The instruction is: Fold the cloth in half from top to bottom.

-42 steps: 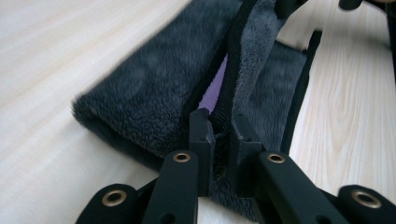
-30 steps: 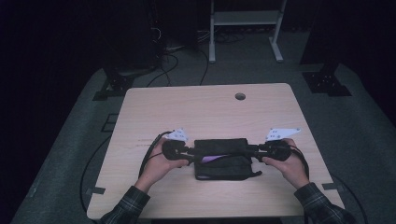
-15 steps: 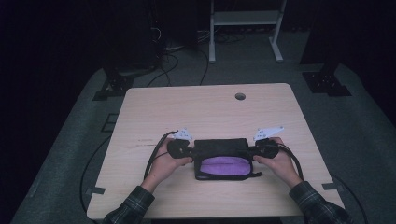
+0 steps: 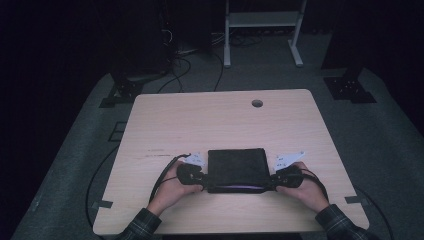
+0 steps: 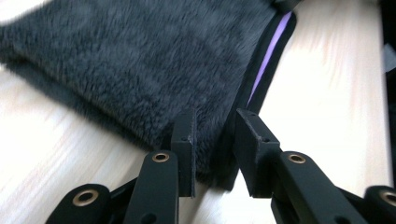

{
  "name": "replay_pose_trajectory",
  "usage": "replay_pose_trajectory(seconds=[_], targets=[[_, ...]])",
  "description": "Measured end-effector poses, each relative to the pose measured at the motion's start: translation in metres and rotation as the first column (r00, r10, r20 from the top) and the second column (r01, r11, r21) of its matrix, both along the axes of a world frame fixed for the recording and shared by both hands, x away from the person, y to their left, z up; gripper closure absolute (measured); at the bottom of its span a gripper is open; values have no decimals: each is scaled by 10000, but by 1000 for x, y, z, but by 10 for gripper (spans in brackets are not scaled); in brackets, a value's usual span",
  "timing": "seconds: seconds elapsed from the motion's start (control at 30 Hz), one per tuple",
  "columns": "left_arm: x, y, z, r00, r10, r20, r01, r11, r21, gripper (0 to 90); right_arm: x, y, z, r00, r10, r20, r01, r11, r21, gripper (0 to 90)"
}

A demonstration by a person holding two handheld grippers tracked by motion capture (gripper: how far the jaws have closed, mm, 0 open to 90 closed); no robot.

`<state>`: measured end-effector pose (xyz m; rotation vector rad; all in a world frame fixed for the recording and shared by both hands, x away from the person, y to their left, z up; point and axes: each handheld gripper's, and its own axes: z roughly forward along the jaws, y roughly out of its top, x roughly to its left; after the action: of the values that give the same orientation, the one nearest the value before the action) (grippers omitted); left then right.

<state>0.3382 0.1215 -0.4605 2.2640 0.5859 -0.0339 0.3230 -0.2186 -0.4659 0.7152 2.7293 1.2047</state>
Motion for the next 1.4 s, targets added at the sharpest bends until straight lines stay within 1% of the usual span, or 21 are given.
replay_pose_trajectory(seconds=[0.07,0.1,0.2,0.27,0.33,0.43,0.47,0.5,0.53,0.63,0.7,0.8,0.87,0.93,0.97,1.03,1.1,1.2,1.27,1.33,1.4], targets=[[-1,0,0,10000,19,25,-19,10000,-52,687,-1,-1,-1,10000,-14,9,14,10000,39,833],[-1,0,1,10000,25,14,-25,9999,-102,670,0,-1,0,10000,-15,8,15,10000,67,810],[-4,1,5,9998,60,207,-58,10000,-78,591,0,-2,2,9996,-99,270,93,9997,215,675],[-5,4,8,9993,243,298,-236,9994,-237,536,0,-3,4,9982,-332,500,309,9985,456,594],[-6,7,10,9979,453,474,-445,9989,-177,479,2,-6,6,9962,-534,686,493,9970,603,528],[-5,15,12,9925,958,761,-944,9953,-219,381,5,-11,6,9899,-1061,938,1003,9928,653,434],[-4,18,12,9895,1144,879,-1128,9934,-232,353,7,-13,5,9864,-1289,1016,1225,9902,669,414],[-4,22,13,9864,1306,994,-1291,9914,-216,322,9,-15,5,9838,-1510,965,1456,9875,606,405],[-3,26,12,9831,1418,1158,-1406,9899,-189,303,10,-17,5,9801,-1710,1007,1665,9847,520,388],[-1,38,13,9713,1836,1513,-1848,9828,-65,279,12,-24,5,9677,-2256,1126,2205,9738,558,332],[-1,48,14,9621,2134,1698,-2167,9762,6,256,13,-28,6,9579,-2593,1234,2550,9657,496,294],[-2,63,13,9509,2546,1757,-2601,9655,87,220,14,-36,6,9426,-3078,1298,3044,9514,458,273],[-3,74,11,9415,2798,1876,-2888,9572,214,203,14,-43,5,9337,-3321,1337,3304,9432,353,254],[-4,83,8,9347,3013,1888,-3124,9494,313,182,15,-50,4,9254,-3527,1389,3527,9354,261,249],[-5,87,7,9324,3095,1867,-3211,9464,348,174,15,-53,3,9196,-3665,1415,3676,9298,192,239],[-6,95,3,9282,3267,1780,-3394,9395,459,156,15,-60,2,9115,-3882,1361,3903,9206,115,227],[-7,102,-1,9259,3380,1687,-3521,9339,618,138,15,-67,0,9031,-4078,1345,4115,9114,3,217],[-9,110,-6,9208,3540,1637,-3695,9262,754,111,14,-76,-3,8940,-4286,1302,4340,9008,-144,203],[-9,115,-9,9191,3577,1651,-3762,9213,982,98,12,-81,-5,8877,-4424,1274,4486,8934,-236,195],[-9,119,-12,9168,3650,1621,-3843,9167,1095,90,11,-86,-7,8811,-4569,1221,4640,8851,-363,189],[-10,122,-15,9157,3670,1637,-3871,9150,1137,88,9,-90,-9,8767,-4655,1211,4736,8794,-480,184]])
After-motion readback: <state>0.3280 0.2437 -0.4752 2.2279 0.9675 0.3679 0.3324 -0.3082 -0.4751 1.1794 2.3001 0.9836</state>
